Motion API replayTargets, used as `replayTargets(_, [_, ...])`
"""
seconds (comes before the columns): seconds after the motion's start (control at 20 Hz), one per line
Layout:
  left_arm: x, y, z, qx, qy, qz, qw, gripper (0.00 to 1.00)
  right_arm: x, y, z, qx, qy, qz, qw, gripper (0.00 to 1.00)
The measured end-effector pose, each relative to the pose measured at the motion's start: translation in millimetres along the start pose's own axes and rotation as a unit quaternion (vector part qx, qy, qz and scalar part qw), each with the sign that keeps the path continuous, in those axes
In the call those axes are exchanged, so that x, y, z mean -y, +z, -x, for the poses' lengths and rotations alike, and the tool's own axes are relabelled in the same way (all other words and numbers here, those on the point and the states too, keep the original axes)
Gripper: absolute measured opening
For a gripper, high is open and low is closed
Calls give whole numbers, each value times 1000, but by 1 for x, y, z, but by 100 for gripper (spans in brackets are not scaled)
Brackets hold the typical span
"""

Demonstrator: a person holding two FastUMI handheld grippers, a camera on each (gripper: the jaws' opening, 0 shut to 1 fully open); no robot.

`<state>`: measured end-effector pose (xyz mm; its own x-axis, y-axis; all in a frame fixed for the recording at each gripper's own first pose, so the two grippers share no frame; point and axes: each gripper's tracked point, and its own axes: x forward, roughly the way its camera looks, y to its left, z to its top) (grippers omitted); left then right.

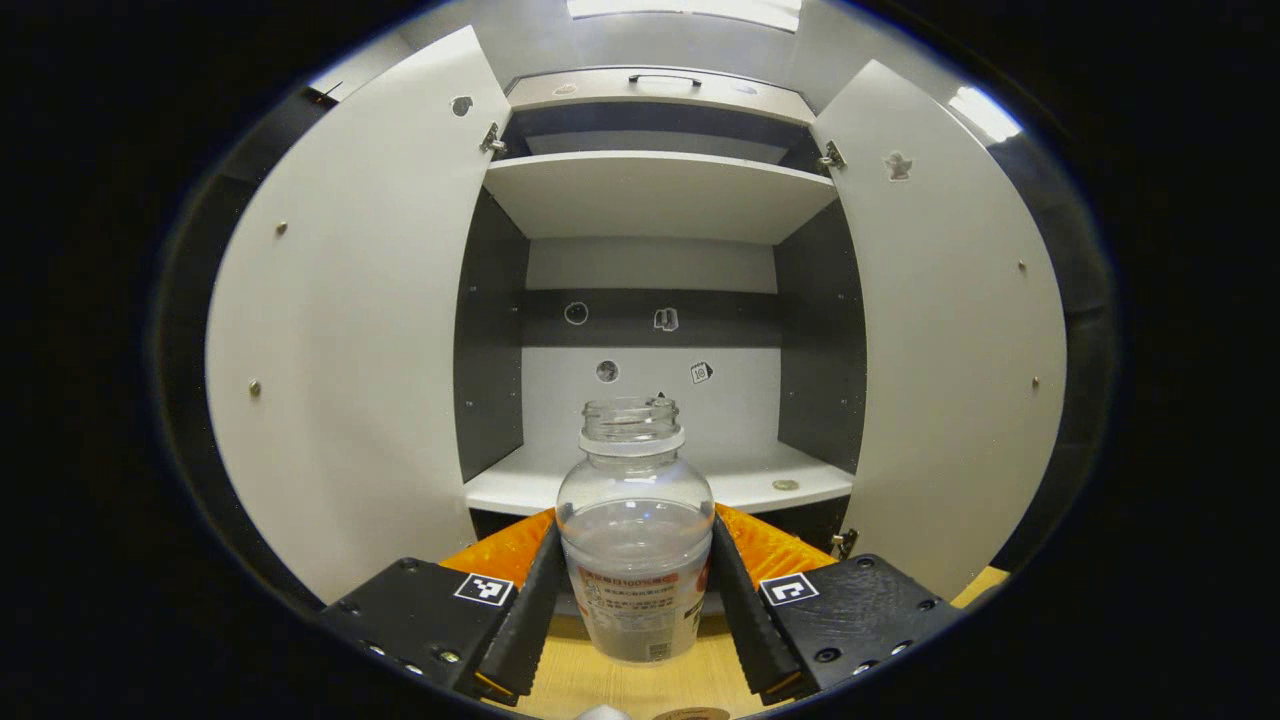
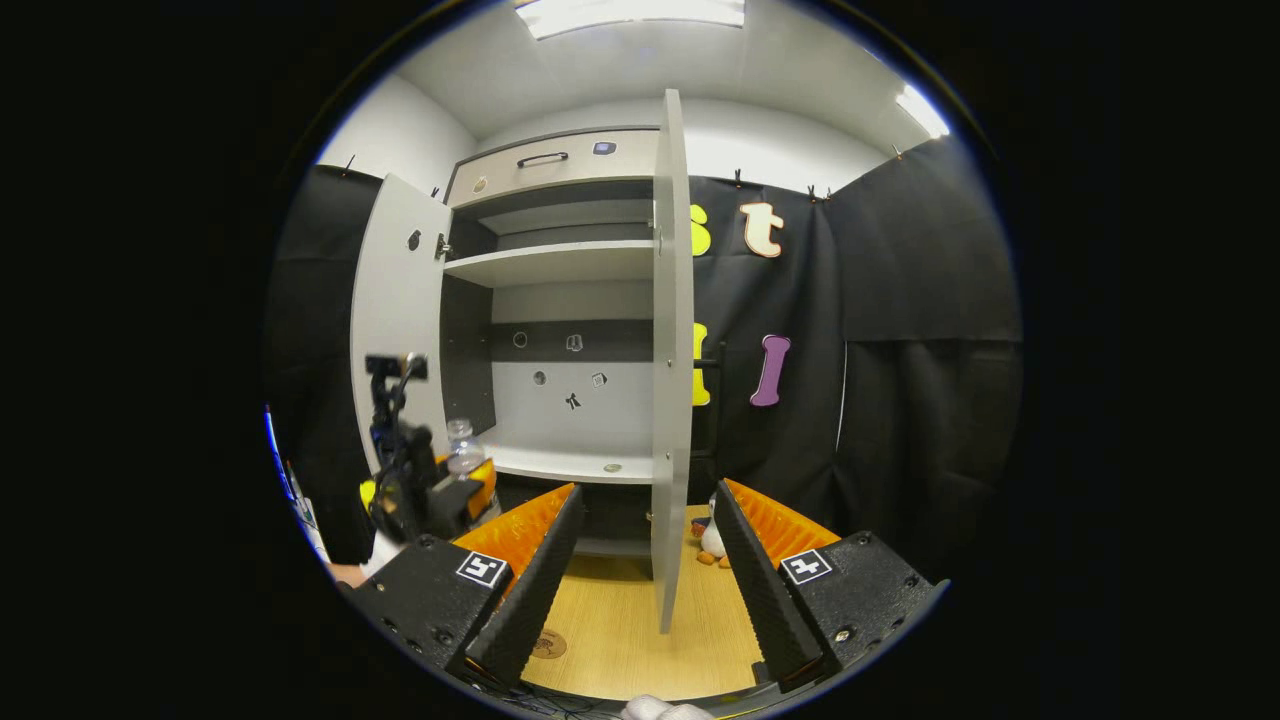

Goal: Grasp the bottle in the cabinet with the left hand and place it on the coaster, then close the right door with the right hand and the left door with the left hand.

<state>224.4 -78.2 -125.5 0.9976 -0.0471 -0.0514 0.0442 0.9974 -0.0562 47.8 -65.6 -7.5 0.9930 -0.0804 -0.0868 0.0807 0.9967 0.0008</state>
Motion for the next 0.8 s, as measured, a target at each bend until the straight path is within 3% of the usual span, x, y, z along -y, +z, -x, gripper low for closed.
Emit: replayTargets(0.8, [48,-152,51,-34,-45,47,997,75,3,-25,-20,-58,14,28,998,82])
